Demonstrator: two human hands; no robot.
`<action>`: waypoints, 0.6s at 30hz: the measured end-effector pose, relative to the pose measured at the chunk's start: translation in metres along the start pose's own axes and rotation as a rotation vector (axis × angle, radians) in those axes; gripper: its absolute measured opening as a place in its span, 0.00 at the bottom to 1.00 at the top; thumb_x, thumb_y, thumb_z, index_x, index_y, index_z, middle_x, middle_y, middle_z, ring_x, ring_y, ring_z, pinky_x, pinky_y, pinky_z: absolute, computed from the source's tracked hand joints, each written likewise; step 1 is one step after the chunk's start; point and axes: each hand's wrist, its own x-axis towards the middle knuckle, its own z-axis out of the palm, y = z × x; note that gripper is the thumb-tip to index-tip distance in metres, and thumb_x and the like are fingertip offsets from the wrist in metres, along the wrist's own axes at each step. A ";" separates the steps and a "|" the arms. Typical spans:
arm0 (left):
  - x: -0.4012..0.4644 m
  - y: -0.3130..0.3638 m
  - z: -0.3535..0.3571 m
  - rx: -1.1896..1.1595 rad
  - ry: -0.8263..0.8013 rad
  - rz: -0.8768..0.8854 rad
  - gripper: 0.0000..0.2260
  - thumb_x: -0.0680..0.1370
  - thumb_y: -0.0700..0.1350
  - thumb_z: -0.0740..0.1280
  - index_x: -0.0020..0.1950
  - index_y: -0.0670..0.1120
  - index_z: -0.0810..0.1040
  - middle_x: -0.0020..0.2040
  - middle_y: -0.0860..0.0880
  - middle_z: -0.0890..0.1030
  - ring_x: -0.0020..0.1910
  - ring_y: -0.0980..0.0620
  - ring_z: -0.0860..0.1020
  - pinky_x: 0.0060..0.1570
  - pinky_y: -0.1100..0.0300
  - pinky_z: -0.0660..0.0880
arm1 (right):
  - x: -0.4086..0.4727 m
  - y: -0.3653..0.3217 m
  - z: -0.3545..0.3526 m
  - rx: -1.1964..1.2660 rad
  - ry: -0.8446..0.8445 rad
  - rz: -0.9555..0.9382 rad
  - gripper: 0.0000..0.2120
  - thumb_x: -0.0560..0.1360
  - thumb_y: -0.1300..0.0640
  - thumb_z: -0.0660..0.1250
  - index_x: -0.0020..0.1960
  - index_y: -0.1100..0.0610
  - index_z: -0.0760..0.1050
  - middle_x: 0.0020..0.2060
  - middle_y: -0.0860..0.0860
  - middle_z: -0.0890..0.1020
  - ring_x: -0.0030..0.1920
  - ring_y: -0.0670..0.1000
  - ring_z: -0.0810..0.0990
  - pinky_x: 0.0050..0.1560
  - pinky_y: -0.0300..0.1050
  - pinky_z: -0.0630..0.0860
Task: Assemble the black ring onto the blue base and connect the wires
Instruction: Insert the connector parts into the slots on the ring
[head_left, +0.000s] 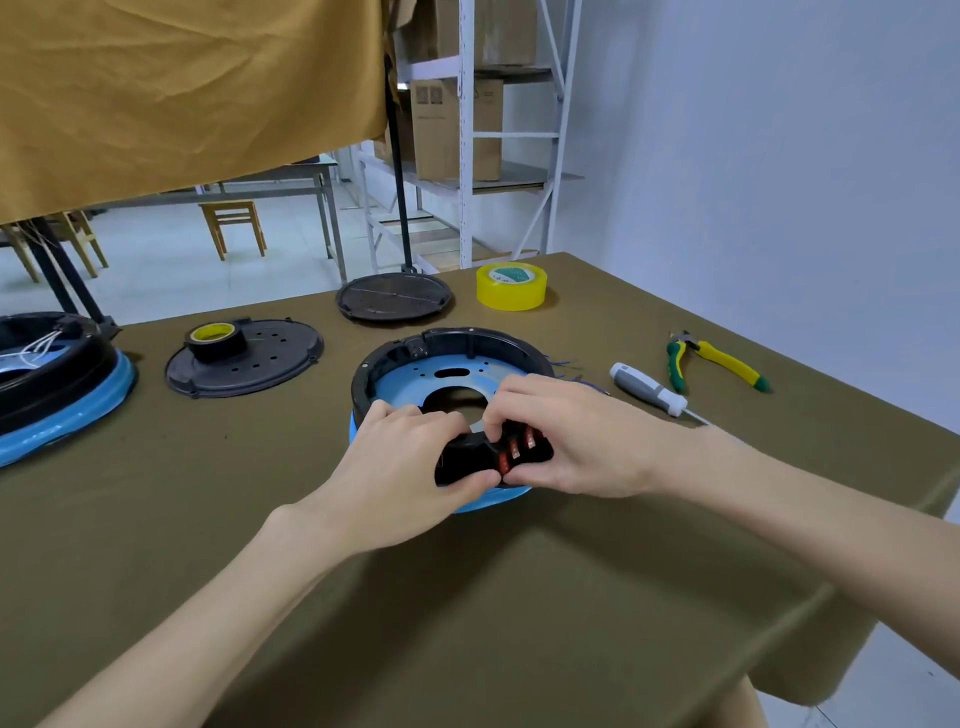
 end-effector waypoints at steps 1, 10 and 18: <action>-0.001 0.001 0.000 -0.007 0.018 0.001 0.20 0.76 0.72 0.55 0.43 0.57 0.71 0.34 0.59 0.73 0.35 0.60 0.69 0.42 0.55 0.61 | -0.003 0.001 0.003 0.012 0.031 -0.008 0.12 0.76 0.54 0.75 0.56 0.51 0.76 0.50 0.44 0.75 0.50 0.46 0.74 0.50 0.49 0.76; -0.002 0.006 -0.001 -0.020 0.039 -0.017 0.17 0.77 0.66 0.55 0.46 0.55 0.74 0.35 0.58 0.75 0.37 0.56 0.72 0.46 0.53 0.68 | -0.011 0.007 0.009 -0.090 0.097 -0.092 0.10 0.76 0.59 0.75 0.57 0.56 0.82 0.56 0.50 0.82 0.50 0.50 0.81 0.48 0.44 0.78; -0.001 0.007 -0.001 0.014 0.026 -0.030 0.19 0.79 0.65 0.51 0.44 0.55 0.74 0.35 0.57 0.74 0.37 0.55 0.72 0.47 0.53 0.67 | -0.010 0.008 0.011 0.002 0.207 -0.041 0.05 0.76 0.61 0.74 0.51 0.55 0.87 0.52 0.48 0.85 0.46 0.53 0.84 0.42 0.55 0.80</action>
